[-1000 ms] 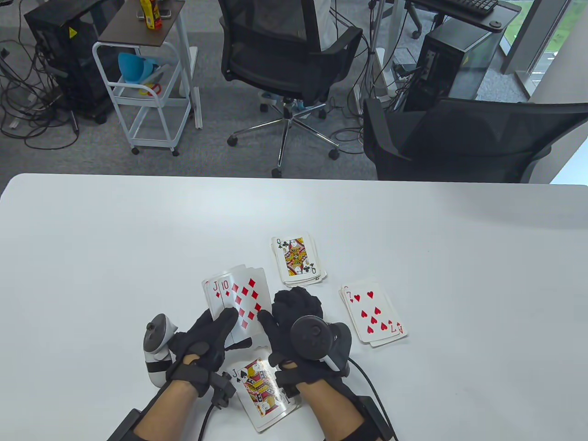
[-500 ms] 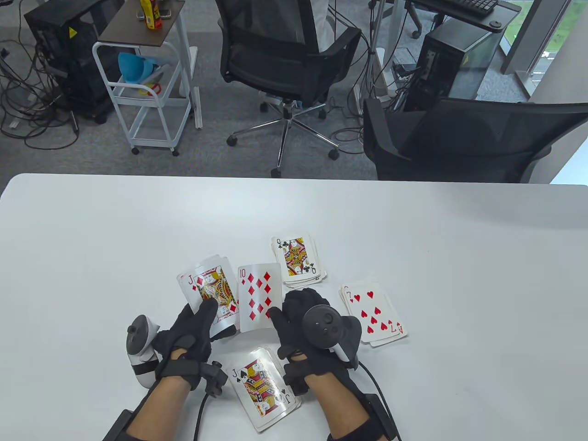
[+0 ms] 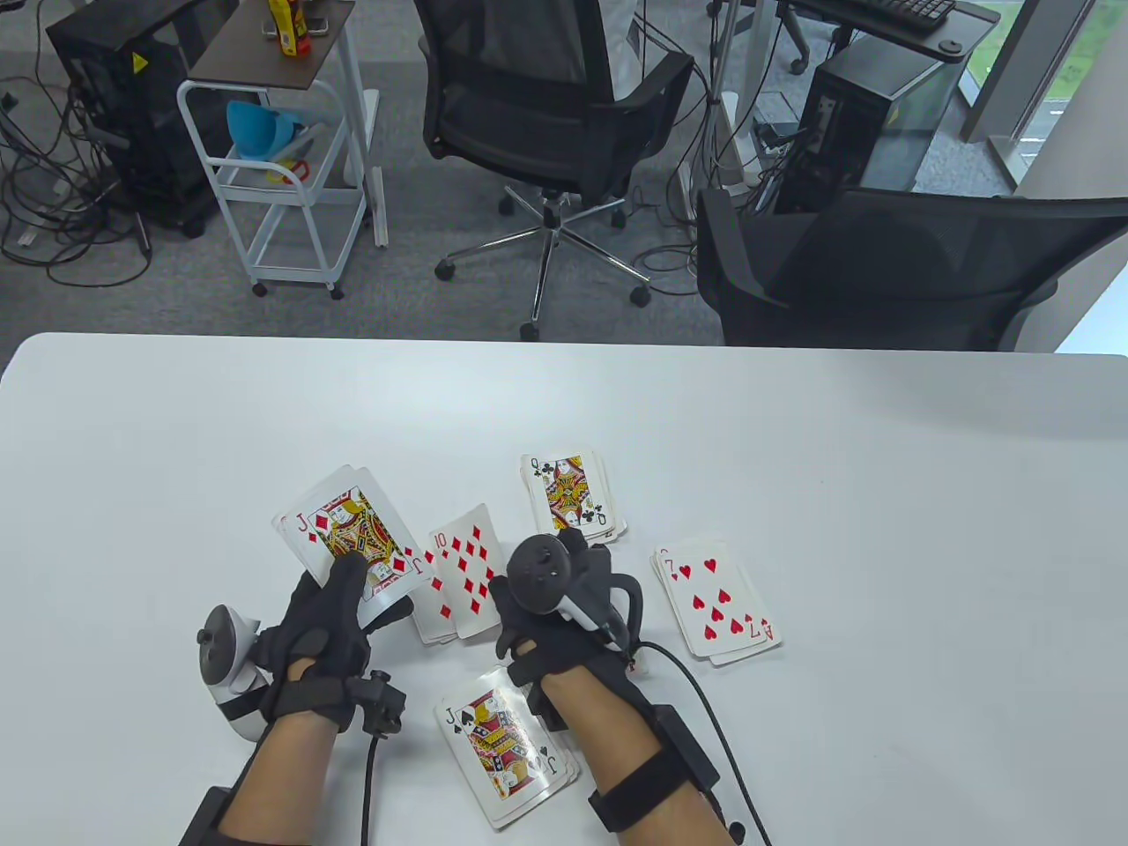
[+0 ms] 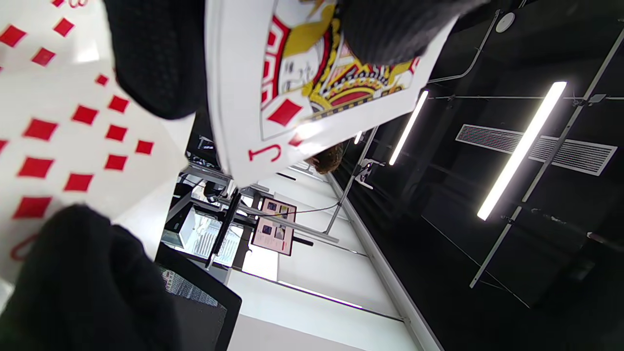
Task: Playing card suit sorting
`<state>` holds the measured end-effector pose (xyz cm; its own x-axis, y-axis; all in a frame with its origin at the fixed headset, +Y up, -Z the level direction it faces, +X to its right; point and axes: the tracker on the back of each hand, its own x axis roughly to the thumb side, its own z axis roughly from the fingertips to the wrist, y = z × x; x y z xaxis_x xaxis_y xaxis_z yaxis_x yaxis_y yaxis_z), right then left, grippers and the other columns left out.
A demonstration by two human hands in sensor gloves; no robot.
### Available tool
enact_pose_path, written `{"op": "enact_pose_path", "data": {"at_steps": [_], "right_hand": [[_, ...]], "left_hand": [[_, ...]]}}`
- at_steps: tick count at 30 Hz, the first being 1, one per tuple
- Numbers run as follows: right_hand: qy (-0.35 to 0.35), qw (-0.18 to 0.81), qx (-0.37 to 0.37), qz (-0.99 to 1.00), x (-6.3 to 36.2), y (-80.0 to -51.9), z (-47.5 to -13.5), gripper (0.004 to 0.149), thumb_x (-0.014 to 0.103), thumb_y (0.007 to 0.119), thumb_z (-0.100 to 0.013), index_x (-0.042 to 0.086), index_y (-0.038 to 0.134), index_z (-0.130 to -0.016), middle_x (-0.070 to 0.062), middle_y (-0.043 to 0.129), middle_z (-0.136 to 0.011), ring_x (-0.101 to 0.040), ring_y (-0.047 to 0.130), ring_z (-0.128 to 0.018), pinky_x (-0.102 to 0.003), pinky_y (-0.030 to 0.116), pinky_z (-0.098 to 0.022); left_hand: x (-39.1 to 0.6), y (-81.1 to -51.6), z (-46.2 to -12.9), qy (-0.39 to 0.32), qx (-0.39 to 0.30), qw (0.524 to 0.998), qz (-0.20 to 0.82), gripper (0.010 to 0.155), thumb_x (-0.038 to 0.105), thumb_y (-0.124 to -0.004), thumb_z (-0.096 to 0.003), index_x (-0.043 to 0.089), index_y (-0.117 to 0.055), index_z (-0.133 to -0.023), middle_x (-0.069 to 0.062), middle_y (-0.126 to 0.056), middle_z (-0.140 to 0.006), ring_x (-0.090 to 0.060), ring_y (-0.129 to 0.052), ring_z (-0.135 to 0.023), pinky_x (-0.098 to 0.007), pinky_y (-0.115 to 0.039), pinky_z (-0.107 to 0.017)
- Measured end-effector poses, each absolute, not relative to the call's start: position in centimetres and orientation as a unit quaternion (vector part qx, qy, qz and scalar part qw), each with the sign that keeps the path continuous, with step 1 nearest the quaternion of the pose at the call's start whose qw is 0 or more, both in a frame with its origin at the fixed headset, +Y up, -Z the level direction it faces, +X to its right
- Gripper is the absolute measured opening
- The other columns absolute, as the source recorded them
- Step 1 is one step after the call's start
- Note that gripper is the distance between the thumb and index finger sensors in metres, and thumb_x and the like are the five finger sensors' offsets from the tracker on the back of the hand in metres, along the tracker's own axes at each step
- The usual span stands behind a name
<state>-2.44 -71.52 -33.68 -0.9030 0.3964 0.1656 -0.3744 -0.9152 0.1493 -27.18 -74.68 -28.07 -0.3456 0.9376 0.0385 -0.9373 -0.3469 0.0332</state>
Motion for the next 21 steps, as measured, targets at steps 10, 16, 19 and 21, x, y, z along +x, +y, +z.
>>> {"op": "enact_pose_path", "data": {"at_steps": [10, 16, 19, 21], "right_hand": [[0.102, 0.066, 0.055, 0.991, -6.6, -74.6, -35.8, 0.039, 0.036, 0.087, -0.056, 0.003, 0.087, -0.077, -0.026, 0.06, -0.104, -0.056, 0.037, -0.101, -0.077, 0.026, -0.066], [0.057, 0.064, 0.07, 0.994, -5.3, -74.2, -34.8, 0.045, 0.046, 0.087, -0.054, 0.007, 0.085, -0.075, -0.025, 0.061, -0.103, -0.056, 0.039, -0.101, -0.076, 0.028, -0.066], [0.024, 0.151, 0.079, 0.985, -3.1, -72.7, -33.3, 0.047, 0.048, 0.082, -0.056, 0.005, 0.085, -0.075, -0.026, 0.061, -0.103, -0.056, 0.039, -0.1, -0.076, 0.027, -0.065], [0.002, 0.178, 0.089, 0.98, -1.6, -71.8, -32.3, 0.048, 0.049, 0.079, -0.057, 0.005, 0.085, -0.076, -0.026, 0.06, -0.103, -0.056, 0.038, -0.101, -0.076, 0.027, -0.065]], "left_hand": [[-27.3, -74.5, -28.1, -0.001, 0.025, 0.568, 0.823, 0.049, 0.046, -0.076, -0.0583, 0.023, -0.069, -0.101, 0.0, -0.087, -0.095, -0.027, -0.098, -0.078, -0.039, -0.093, -0.049], [-26.8, -74.8, -28.1, -0.003, 0.016, 0.575, 0.818, 0.049, 0.046, -0.077, -0.0581, 0.023, -0.069, -0.101, 0.0, -0.088, -0.094, -0.027, -0.098, -0.078, -0.039, -0.093, -0.049], [-26.6, -74.8, -28.0, -0.007, 0.012, 0.58, 0.814, 0.049, 0.046, -0.077, -0.058, 0.023, -0.07, -0.1, 0.0, -0.089, -0.094, -0.027, -0.098, -0.077, -0.039, -0.093, -0.049], [-26.4, -74.9, -28.1, -0.009, 0.009, 0.585, 0.811, 0.049, 0.046, -0.078, -0.0579, 0.023, -0.07, -0.1, 0.0, -0.089, -0.093, -0.027, -0.099, -0.077, -0.039, -0.093, -0.049]]}}
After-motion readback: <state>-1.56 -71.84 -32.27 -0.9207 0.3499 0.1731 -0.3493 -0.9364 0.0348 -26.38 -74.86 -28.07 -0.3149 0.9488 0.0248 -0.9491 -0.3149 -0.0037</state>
